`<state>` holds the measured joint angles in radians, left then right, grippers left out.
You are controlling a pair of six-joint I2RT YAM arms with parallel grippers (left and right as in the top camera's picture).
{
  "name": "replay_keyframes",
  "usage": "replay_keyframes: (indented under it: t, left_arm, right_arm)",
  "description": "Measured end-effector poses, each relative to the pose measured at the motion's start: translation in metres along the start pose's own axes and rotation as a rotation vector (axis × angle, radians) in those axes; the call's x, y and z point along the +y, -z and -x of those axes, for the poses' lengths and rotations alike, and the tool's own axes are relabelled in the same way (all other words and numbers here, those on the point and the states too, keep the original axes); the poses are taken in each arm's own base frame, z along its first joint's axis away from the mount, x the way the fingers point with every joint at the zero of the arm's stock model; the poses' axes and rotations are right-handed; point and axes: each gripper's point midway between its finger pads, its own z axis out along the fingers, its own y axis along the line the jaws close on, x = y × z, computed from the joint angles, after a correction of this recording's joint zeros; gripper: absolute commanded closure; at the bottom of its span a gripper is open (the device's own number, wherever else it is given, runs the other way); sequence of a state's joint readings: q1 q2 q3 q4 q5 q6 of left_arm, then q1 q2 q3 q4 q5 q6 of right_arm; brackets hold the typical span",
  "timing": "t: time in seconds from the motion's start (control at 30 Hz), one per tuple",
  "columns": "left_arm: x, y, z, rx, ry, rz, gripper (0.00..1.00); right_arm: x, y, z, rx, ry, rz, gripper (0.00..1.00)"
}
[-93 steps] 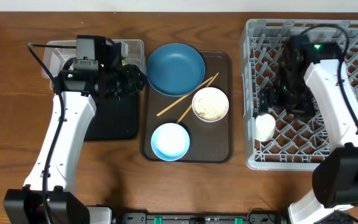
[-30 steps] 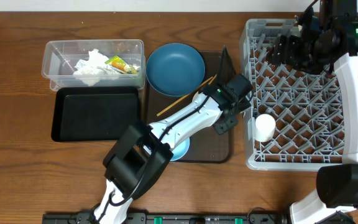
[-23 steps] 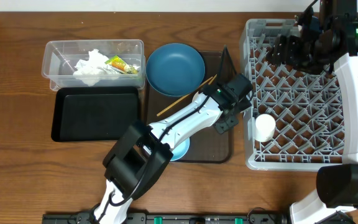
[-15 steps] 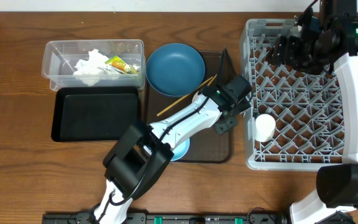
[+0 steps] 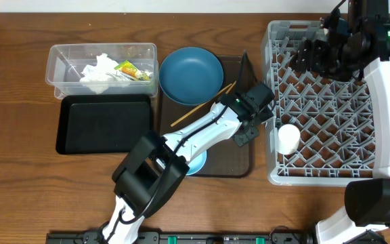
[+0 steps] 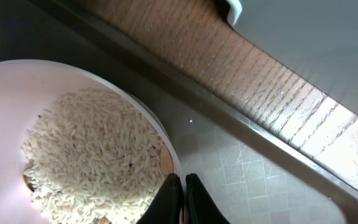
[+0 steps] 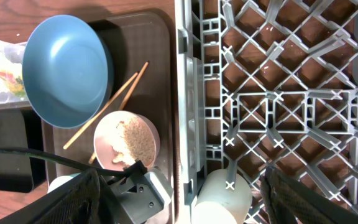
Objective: Sort waste into correct bins and load items into the dishwasher rack
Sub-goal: 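Reach the left gripper to the pink rice bowl and grasp its rim, then lift the pink bowl and tip the rice onto the black tray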
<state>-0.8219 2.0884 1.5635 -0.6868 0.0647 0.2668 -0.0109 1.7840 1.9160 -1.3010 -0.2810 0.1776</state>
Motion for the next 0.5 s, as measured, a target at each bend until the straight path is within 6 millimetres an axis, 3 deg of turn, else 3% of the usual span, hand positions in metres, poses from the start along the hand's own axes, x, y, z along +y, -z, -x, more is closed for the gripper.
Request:
replay_keyframes:
  t: [0.33, 0.5]
  left_arm:
    - [0.001, 0.005, -0.006, 0.03, 0.056, -0.001, 0.94]
    - [0.017, 0.041, 0.005, -0.026, 0.164, 0.011, 0.94]
  right_arm:
    - [0.0, 0.0, 0.0, 0.0, 0.003, 0.0, 0.19]
    - [0.0, 0.0, 0.0, 0.0, 0.004, 0.0, 0.19]
